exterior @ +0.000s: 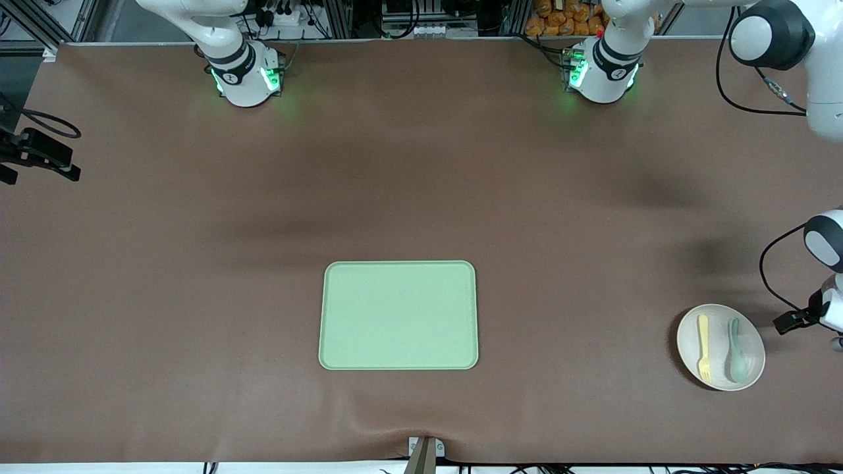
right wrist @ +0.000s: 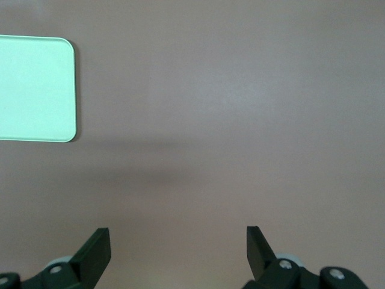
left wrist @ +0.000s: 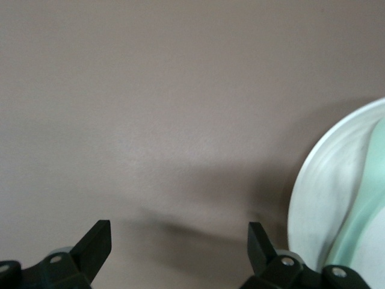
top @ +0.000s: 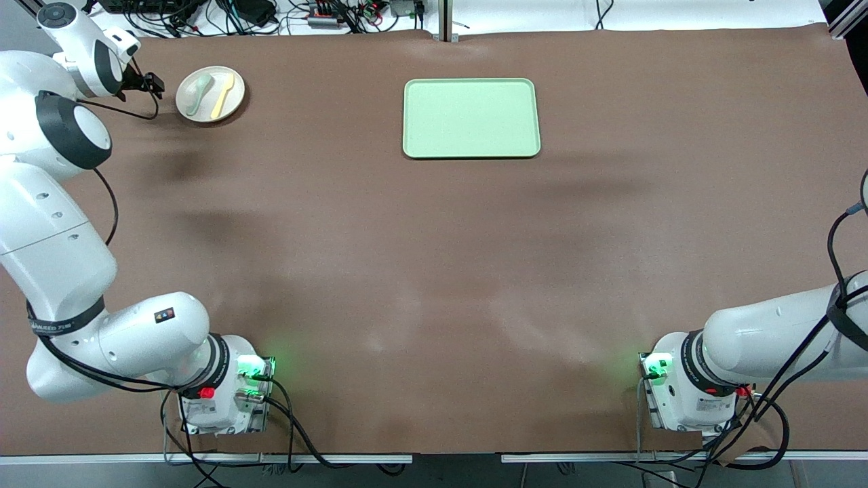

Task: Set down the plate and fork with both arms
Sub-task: 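Move the left gripper out toward the white plate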

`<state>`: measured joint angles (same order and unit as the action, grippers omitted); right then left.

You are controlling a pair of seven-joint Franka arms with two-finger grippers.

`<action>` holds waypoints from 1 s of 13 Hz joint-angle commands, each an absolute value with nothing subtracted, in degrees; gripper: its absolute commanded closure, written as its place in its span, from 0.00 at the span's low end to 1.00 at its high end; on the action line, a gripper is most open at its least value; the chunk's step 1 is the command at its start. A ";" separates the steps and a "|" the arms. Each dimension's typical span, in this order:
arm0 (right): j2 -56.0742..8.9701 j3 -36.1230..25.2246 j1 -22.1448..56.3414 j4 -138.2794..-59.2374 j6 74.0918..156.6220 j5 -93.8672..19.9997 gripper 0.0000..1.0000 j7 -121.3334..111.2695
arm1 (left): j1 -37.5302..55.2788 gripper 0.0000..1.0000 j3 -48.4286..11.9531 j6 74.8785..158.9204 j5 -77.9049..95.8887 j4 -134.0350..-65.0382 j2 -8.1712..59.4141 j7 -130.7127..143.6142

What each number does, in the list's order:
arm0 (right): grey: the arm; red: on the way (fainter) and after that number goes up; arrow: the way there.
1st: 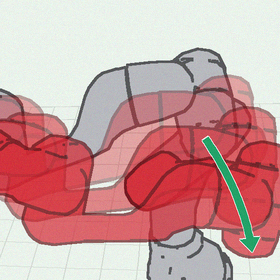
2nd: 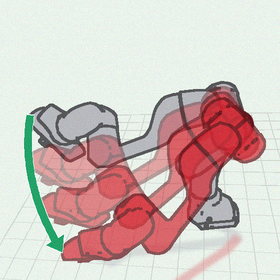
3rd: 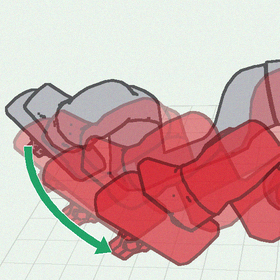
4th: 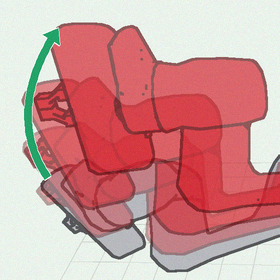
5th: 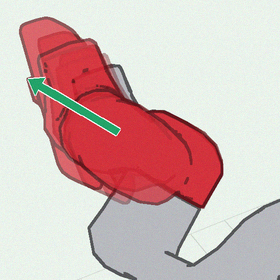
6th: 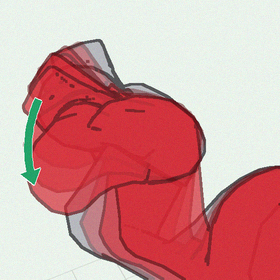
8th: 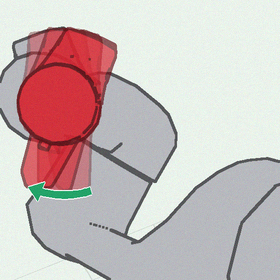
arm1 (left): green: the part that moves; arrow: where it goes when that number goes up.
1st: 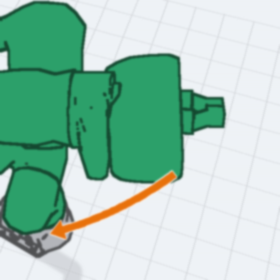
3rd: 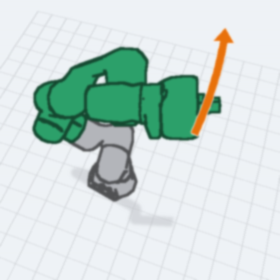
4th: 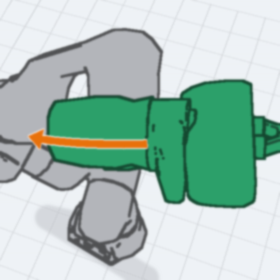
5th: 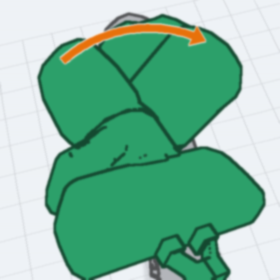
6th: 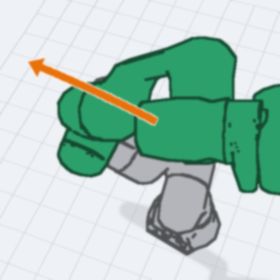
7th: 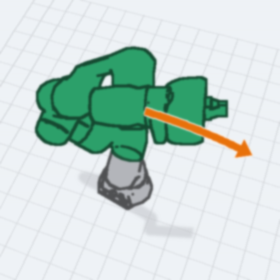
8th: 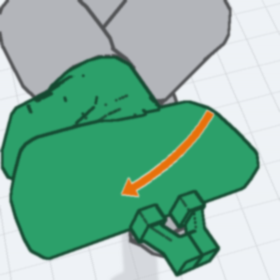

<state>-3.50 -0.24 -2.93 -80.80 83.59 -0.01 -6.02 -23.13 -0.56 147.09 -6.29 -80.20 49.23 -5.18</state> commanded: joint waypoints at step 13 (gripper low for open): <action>-3.25 0.00 -3.52 -80.77 83.14 -0.53 0.00 -6.59 | -22.32 0.00 -2.28 152.92 -2.37 -78.31 52.12 -3.35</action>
<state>-3.50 -0.24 -2.93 -80.80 83.59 -0.01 -6.02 -22.48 -1.57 151.50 -3.31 -79.04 51.53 -4.54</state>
